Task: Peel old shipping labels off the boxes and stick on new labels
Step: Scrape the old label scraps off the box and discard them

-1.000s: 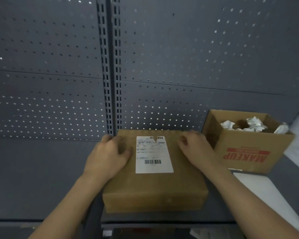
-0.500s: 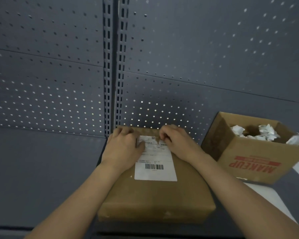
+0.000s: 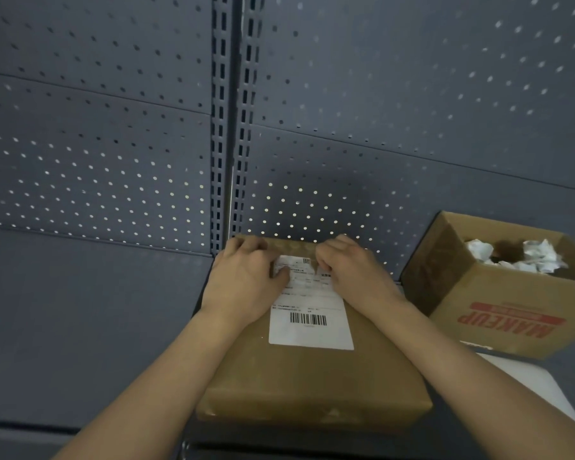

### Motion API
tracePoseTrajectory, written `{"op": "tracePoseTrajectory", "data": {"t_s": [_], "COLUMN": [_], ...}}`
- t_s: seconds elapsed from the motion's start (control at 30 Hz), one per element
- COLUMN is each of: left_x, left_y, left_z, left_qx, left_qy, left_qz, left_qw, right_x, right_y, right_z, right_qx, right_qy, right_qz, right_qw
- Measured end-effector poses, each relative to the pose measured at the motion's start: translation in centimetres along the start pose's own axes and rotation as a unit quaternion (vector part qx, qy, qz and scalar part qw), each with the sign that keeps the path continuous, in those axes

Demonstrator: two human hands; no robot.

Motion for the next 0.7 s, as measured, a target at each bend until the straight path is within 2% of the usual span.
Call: {"op": "tracePoseTrajectory", "data": {"t_s": [0.27, 0.63, 0.7], "left_x": [0.0, -0.2, -0.2], "left_y": [0.0, -0.1, -0.2], "left_z": [-0.1, -0.3, -0.3], "left_qx": [-0.001, -0.015, -0.015], "left_qy": [-0.001, -0.01, -0.014], "left_qz": [0.004, 0.004, 0.005], "left_qw": [1.0, 1.0, 1.0], "right_x": [0.0, 0.6, 0.6], "right_y": [-0.1, 0.2, -0.1], "right_z": [-0.1, 0.2, 1.0], "right_qx": [-0.018, 0.012, 0.048], "right_qy": [0.005, 0.029, 0.068], "right_qz": [0.007, -0.056, -0.064], "right_qw": [1.0, 0.998, 0.994]}}
Point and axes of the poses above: each hand's wrist, its own y-axis towards the middle knuckle, its own x-axis out of the palm, z = x × y, the point moved 8 cm from there along y, towards the middle knuckle, and after that the axes turned 14 degrees about -y, right-handed, at the moved point
